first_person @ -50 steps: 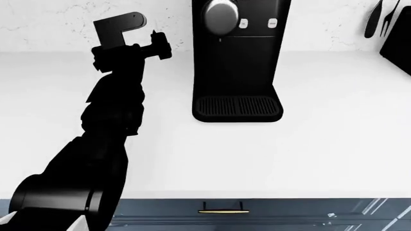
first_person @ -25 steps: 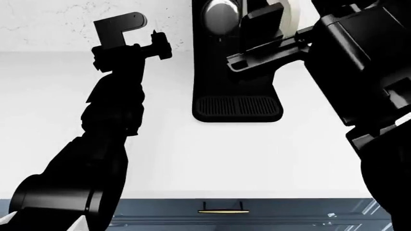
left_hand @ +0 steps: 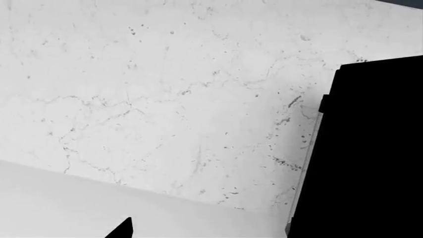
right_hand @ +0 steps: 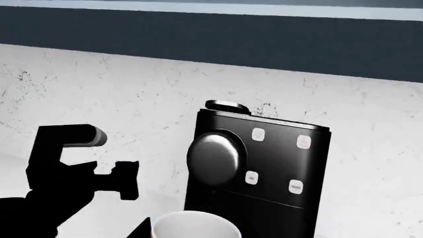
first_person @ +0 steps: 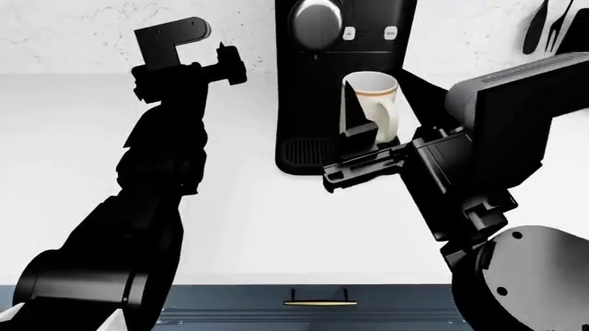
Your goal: Pick the mug from the cabinet, place it under the coffee machine dispenser, and press the start button.
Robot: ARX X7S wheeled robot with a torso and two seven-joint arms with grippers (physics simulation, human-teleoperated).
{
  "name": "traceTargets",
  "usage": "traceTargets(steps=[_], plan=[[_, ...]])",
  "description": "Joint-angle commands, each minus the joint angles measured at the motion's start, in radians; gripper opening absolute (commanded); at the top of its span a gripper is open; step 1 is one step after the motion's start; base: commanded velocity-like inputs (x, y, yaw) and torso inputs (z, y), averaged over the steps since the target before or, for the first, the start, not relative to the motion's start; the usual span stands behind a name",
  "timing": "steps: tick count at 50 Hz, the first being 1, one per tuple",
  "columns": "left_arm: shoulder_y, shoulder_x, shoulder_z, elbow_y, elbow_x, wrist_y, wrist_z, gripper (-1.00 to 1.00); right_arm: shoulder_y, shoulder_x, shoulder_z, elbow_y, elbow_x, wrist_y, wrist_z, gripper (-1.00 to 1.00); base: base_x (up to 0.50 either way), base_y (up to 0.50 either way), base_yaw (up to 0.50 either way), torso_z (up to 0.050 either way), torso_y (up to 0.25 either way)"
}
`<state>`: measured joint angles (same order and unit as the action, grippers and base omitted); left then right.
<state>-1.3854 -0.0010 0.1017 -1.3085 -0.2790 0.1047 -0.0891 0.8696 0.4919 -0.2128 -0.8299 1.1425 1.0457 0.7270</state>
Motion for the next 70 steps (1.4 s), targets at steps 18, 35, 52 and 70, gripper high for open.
traceTargets(steps=[18,35,52,70], plan=[[0.0,0.0,0.0,0.0,0.001,0.002,0.004,1.0,-0.21,-0.122,-0.268,0.461,-0.689,-0.611,-0.343,-1.0,0.0,0.0,0.0,0.0,0.0],[0.0,0.0,-0.007,0.0,0.004,0.001,0.009,1.0,-0.092,-0.228,-0.309,0.746,-0.744,-0.711,-0.405,-1.0,0.0,0.0,0.0,0.001,0.0],[0.001,0.0,-0.001,0.0,0.0,0.003,0.011,1.0,-0.003,-0.327,-0.344,1.044,-0.801,-0.847,-0.45,-1.0,0.0,0.0,0.0,0.0,0.001],[0.001,0.0,-0.007,0.0,0.003,0.003,0.013,1.0,0.022,-0.386,-0.353,1.264,-0.808,-0.977,-0.489,-1.0,0.0,0.0,0.0,0.0,0.0]])
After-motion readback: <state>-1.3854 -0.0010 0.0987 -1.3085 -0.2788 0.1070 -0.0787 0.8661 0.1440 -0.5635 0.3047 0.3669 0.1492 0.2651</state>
